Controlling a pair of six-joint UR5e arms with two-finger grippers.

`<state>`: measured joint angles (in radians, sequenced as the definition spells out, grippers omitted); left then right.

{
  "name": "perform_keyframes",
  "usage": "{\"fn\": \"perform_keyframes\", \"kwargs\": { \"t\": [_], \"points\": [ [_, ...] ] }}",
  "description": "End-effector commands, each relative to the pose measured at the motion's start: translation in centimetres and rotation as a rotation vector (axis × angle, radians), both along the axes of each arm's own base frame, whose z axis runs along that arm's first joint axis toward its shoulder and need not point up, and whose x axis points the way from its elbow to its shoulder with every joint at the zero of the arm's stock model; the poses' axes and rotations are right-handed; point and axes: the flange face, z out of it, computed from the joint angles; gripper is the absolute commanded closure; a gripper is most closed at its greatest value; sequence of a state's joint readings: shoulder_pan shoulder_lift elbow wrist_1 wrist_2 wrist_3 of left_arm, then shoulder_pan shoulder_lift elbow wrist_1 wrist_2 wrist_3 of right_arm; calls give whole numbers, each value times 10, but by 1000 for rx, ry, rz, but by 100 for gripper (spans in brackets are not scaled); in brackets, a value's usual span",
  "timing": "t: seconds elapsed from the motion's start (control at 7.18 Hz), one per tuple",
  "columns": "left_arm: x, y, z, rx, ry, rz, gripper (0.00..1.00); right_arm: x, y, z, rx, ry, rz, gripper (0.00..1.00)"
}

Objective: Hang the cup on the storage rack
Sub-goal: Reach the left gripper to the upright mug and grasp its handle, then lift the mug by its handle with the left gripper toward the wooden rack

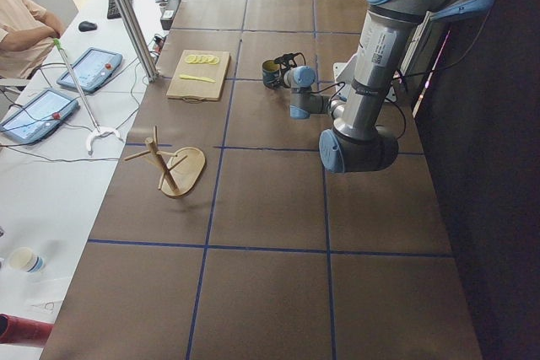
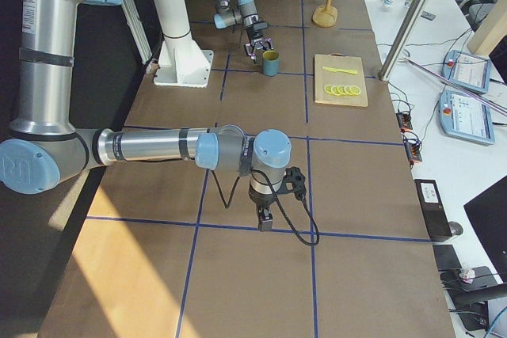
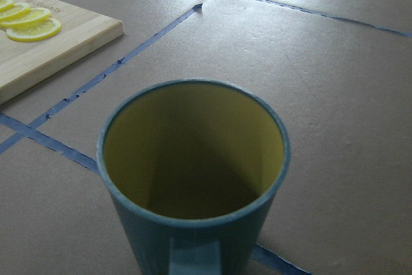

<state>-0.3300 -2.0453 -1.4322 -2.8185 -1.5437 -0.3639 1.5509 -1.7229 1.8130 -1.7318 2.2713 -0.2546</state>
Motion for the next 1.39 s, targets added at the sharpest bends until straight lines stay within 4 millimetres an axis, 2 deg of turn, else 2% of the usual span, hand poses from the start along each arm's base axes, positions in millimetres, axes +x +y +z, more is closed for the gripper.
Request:
{"fn": "perform_keyframes", "kwargs": {
  "t": [0.0,0.14,0.28,0.42,0.7,0.97,1.25],
  "points": [
    [0,1,-2,-3,4,0,81,0,1,1,-3,0,0,0],
    [-2,-1,0,-7,7,-5,94,0,0,-2,3,-2,0,0],
    [-3,1,1,-69,37,-2,99,0,0,-2,6,-2,-1,0],
    [-6,1,-2,-126,70,-2,100,0,0,-2,5,-2,-2,0],
    [-30,-1,-33,-289,208,0,100,0,0,-3,9,-1,-5,0],
    [-63,-34,-46,-540,361,-43,100,0,0,-5,16,-1,-6,0],
    [-129,-83,-42,-775,625,-69,100,0,0,-6,19,-1,-6,0]
  ]
}}
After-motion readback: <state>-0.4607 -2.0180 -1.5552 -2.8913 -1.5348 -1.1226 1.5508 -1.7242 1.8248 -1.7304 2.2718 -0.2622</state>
